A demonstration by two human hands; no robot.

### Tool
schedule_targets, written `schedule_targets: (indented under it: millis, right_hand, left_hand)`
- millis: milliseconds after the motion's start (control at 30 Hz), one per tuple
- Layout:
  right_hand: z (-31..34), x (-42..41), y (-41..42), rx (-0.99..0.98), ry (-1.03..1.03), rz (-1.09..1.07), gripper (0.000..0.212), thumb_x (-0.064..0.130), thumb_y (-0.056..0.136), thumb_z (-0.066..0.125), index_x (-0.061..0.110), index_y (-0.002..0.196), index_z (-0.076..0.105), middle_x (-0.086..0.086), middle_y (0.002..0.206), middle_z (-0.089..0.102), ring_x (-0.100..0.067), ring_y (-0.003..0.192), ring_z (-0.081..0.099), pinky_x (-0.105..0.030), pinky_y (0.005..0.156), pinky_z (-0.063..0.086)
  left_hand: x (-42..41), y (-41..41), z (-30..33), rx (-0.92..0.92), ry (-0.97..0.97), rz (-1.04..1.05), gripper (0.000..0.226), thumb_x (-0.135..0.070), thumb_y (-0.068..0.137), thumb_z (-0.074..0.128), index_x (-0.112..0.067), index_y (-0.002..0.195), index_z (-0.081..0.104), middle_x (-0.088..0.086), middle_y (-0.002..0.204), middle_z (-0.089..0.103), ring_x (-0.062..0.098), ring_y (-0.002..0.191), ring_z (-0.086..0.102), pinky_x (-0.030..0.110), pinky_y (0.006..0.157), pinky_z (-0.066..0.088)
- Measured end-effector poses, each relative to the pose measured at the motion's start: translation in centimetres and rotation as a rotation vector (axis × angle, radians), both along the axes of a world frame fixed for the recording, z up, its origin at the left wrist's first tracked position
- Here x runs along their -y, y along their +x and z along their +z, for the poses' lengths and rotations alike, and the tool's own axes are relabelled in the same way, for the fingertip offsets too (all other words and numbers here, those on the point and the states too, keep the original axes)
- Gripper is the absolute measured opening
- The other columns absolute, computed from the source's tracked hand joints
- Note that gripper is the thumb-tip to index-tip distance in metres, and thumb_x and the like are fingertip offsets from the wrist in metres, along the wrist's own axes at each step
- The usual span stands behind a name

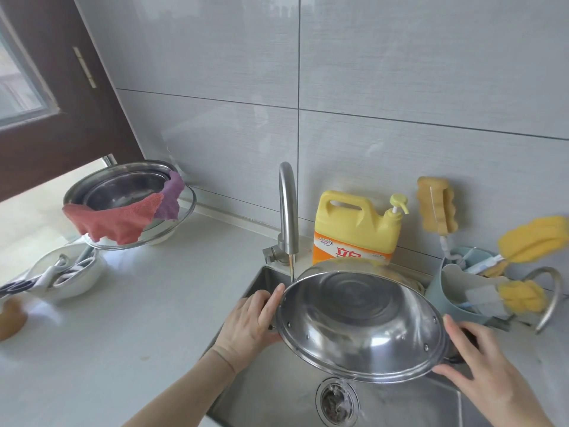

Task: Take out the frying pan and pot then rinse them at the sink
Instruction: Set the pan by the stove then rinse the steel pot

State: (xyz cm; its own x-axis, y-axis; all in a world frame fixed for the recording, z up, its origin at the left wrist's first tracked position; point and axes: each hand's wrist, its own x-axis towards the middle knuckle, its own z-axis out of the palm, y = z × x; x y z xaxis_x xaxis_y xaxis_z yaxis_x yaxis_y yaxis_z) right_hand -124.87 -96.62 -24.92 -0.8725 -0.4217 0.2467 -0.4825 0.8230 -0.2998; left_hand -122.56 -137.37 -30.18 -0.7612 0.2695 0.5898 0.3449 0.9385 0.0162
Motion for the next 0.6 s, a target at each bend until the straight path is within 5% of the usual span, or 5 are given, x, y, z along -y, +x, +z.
schedule_targets:
  millis: [133, 333, 600]
  right_hand:
    - [0.0, 2.3, -1.0, 0.092, 0.022, -0.013, 0.134, 0.033, 0.046, 0.097, 0.036, 0.153, 0.017, -0.005, 0.108, 0.046, -0.018, 0.064, 0.065, -0.021, 0.046, 0.046]
    - [-1.8, 6.9, -3.1, 0.019, 0.017, 0.155, 0.142, 0.025, 0.046, 0.098, 0.035, 0.155, 0.008, -0.006, 0.111, 0.047, -0.019, 0.072, 0.066, -0.026, 0.049, 0.05]
    - [-2.7, 13.0, -4.3, -0.035, -0.047, 0.359, 0.135, 0.023, 0.055, 0.095, 0.034, 0.156, 0.006, -0.004, 0.116, 0.044, -0.015, 0.092, 0.057, -0.031, 0.058, 0.058]
  left_hand:
    - [2.0, 0.5, -0.6, 0.065, 0.005, 0.052, 0.094, -0.063, 0.086, 0.052, -0.012, 0.154, 0.011, 0.006, 0.097, 0.052, 0.022, 0.075, 0.053, 0.032, 0.062, 0.046]
    - [6.2, 3.1, -0.9, 0.085, -0.002, 0.147, 0.082, -0.068, 0.093, 0.033, -0.014, 0.152, 0.015, 0.005, 0.098, 0.049, 0.022, 0.069, 0.053, 0.032, 0.057, 0.048]
    - [10.7, 7.8, -0.4, 0.119, 0.021, 0.263, 0.086, -0.066, 0.086, 0.044, -0.009, 0.147, 0.025, 0.004, 0.092, 0.053, 0.019, 0.057, 0.059, 0.032, 0.052, 0.049]
